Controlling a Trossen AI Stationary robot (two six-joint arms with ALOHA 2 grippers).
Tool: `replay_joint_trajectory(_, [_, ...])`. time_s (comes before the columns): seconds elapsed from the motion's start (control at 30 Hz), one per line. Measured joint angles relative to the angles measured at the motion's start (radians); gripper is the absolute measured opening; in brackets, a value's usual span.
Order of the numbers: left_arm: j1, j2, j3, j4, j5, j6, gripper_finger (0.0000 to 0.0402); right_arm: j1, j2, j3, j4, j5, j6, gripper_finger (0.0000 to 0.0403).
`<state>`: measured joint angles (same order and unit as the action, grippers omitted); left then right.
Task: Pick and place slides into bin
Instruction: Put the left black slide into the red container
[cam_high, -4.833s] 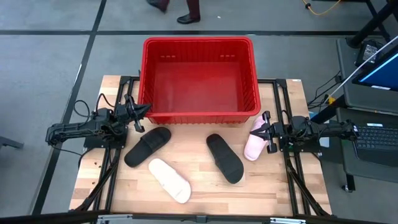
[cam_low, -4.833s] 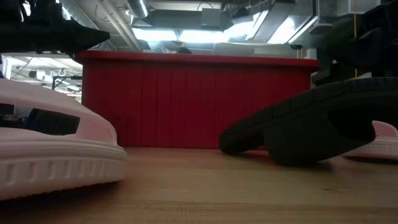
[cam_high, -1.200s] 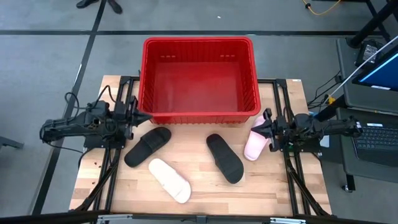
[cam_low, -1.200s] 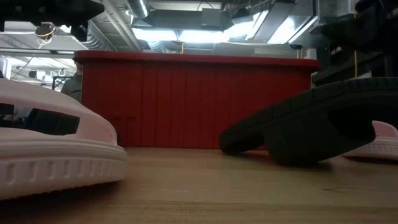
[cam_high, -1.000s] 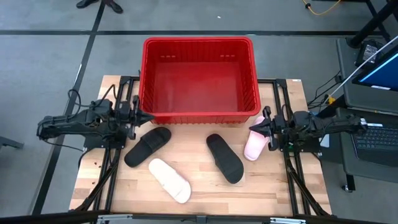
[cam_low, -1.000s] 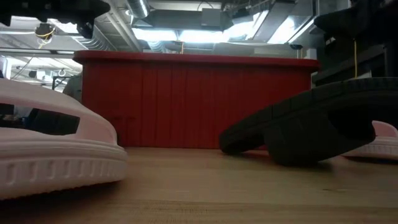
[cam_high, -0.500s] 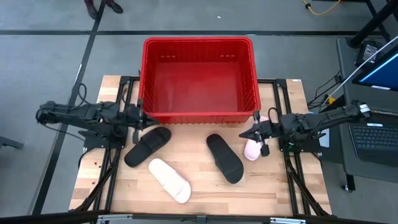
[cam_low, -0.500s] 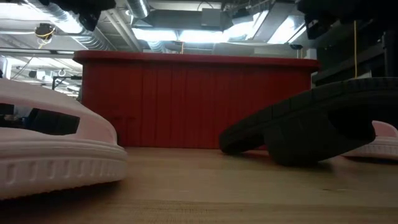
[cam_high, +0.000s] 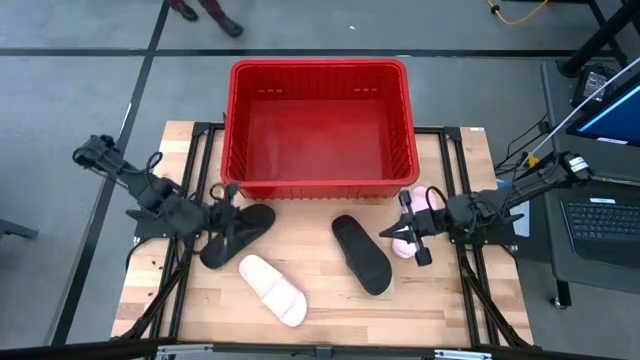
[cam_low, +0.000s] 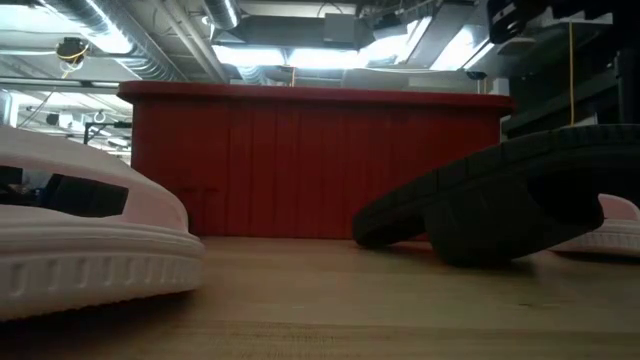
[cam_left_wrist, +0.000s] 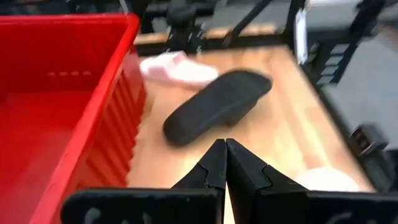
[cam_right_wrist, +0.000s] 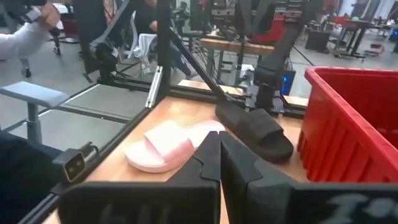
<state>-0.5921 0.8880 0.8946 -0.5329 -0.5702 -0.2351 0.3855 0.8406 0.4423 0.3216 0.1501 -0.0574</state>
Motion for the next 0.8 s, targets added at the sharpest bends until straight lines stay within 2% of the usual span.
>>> replay_joint_trajectory(0.13, [-0.107, 0.093, 0.089, -0.187, -0.12, -0.103, 0.0001, 0.022, 0.0, 0.0, -0.002, 0.088, 0.001, 0.0003])
replay_joint_trajectory(0.37, [-0.202, 0.207, 0.11, -0.317, -0.127, -0.313, 0.0001, 0.049, 0.003, 0.0, -0.003, 0.094, 0.0, 0.0003])
replay_joint_trajectory(0.47, [-0.219, 0.245, 0.11, -0.337, -0.101, -0.348, 0.0002, 0.053, 0.004, 0.0, -0.01, 0.094, 0.001, 0.0003])
replay_joint_trajectory(0.67, [-0.226, 0.279, 0.11, -0.364, 0.024, -0.317, 0.0002, 0.053, 0.004, 0.0, -0.017, 0.094, 0.003, 0.0003])
replay_joint_trajectory(0.8, [-0.226, 0.289, 0.11, -0.364, 0.039, -0.293, 0.0002, 0.053, 0.004, 0.0, -0.017, 0.094, 0.011, 0.0003])
